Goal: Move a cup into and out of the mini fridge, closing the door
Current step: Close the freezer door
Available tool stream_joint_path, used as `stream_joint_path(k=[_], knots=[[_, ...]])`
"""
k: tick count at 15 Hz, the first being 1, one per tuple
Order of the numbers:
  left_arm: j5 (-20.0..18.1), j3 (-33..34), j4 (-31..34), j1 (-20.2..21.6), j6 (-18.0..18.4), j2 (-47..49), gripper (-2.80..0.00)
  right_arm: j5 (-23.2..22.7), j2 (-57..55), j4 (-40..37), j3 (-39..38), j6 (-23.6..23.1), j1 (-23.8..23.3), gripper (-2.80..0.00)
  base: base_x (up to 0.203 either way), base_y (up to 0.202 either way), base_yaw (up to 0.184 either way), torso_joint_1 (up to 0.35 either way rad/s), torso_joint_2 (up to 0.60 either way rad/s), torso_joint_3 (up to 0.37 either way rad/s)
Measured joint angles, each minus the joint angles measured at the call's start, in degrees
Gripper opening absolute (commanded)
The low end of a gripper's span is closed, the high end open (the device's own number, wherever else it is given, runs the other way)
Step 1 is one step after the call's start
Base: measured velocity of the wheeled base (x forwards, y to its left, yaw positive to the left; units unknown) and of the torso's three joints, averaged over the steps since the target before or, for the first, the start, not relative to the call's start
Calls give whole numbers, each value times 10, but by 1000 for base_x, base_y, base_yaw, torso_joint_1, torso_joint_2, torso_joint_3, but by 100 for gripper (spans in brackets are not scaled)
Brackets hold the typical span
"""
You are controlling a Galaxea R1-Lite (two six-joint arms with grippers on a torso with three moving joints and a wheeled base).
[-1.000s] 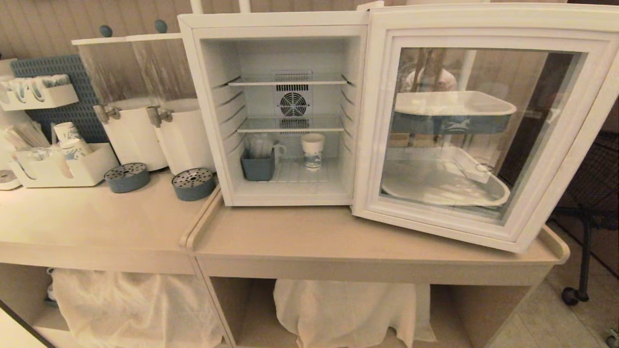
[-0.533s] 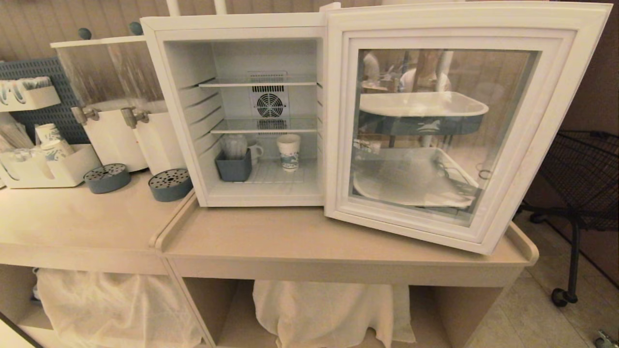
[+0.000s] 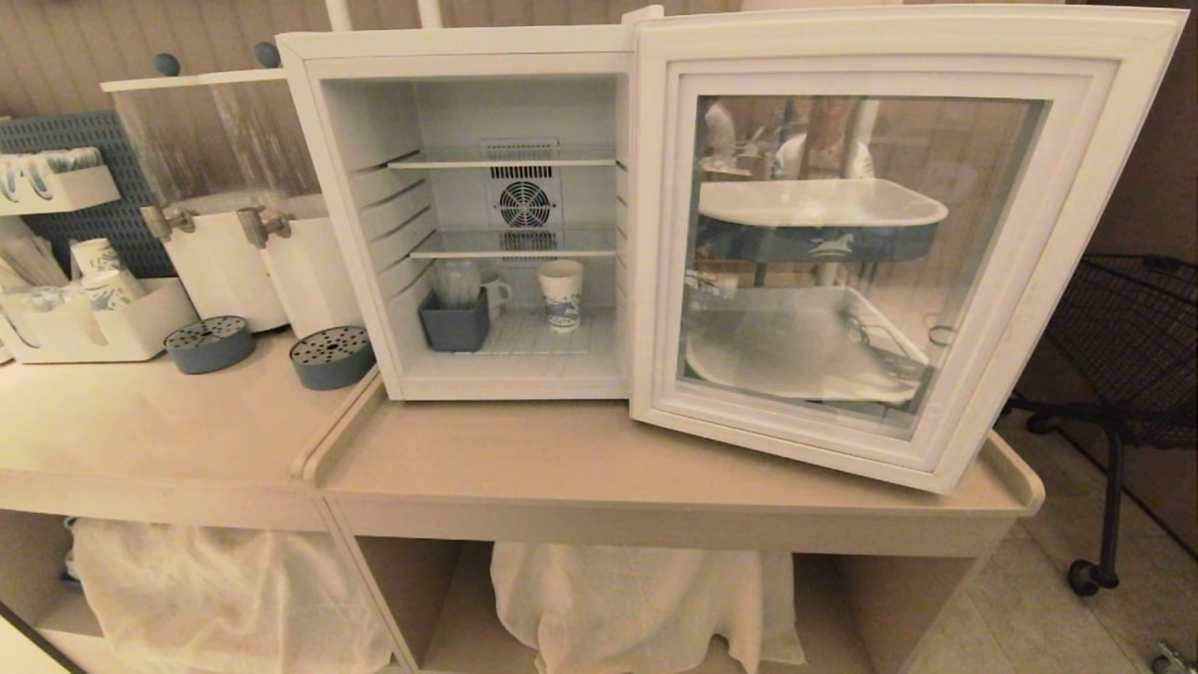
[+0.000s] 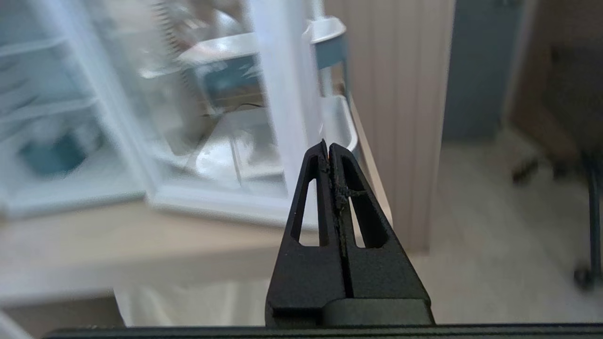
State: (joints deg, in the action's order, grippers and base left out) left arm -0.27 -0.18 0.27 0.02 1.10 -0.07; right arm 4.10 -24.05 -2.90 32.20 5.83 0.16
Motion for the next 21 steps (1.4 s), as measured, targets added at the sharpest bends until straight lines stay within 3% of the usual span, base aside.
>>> stream_joint_path(k=[4, 7, 10, 16, 18, 21], knots=[[0, 0, 0, 0, 0, 0, -280, 29, -303, 83, 113, 59, -32, -280, 0, 0, 0, 0, 0, 0], [0, 0, 0, 0, 0, 0, -280, -31, -499, 186, 172, 84, -81, -280, 0, 0, 0, 0, 0, 0], [0, 0, 0, 0, -1, 0, -280, -241, -600, 197, 230, 100, -145, -280, 0, 0, 0, 0, 0, 0], [0, 0, 0, 0, -1, 0, -280, -726, -674, 176, 300, 134, -279, -280, 0, 0, 0, 0, 0, 0], [0, 0, 0, 0, -3, 0, -280, -824, -686, 173, 295, 137, -295, -280, 0, 0, 0, 0, 0, 0], [0, 0, -1, 0, -3, 0, -280, -870, -701, 175, 279, 139, -300, -280, 0, 0, 0, 0, 0, 0]])
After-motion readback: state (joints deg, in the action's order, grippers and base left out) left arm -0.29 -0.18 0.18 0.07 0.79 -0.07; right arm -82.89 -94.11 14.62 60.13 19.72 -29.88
